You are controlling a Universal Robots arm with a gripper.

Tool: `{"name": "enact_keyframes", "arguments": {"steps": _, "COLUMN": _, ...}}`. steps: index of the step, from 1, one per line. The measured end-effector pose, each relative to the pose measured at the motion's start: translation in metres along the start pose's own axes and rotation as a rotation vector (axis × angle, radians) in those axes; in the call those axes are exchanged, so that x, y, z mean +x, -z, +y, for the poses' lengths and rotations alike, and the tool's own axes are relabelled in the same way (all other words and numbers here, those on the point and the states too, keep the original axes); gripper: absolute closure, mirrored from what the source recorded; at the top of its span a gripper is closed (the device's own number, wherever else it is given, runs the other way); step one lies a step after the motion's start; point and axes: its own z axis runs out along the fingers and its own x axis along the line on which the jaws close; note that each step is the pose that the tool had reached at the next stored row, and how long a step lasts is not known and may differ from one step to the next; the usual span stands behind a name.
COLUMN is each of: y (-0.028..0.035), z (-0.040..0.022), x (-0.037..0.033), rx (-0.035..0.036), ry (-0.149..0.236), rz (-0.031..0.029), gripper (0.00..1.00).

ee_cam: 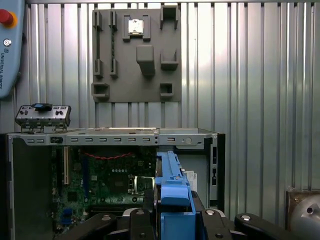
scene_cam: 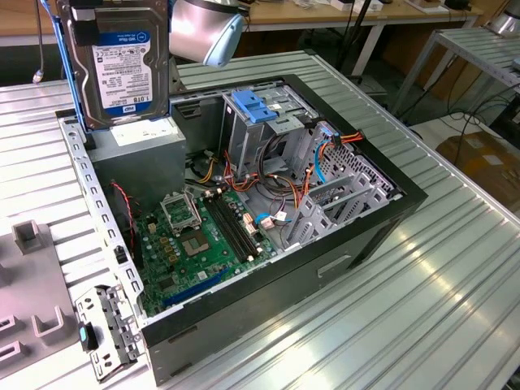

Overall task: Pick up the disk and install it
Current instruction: 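Pick up the disk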

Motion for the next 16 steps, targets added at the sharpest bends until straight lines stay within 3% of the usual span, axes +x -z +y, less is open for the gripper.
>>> {"name": "enact_keyframes", "arguments": {"steps": 9, "y": -0.0004, "z": -0.0009, "x": 0.0105, "rx": 0.0001, "ry": 0.0, "rz": -0.0001, "gripper": 0.63}}
{"name": "enact_keyframes", "arguments": {"steps": 16, "y": -0.0004, "z": -0.0131, "x": 0.0106, "rx": 0.0, "ry": 0.0, "rz": 0.0, "gripper": 0.63}}
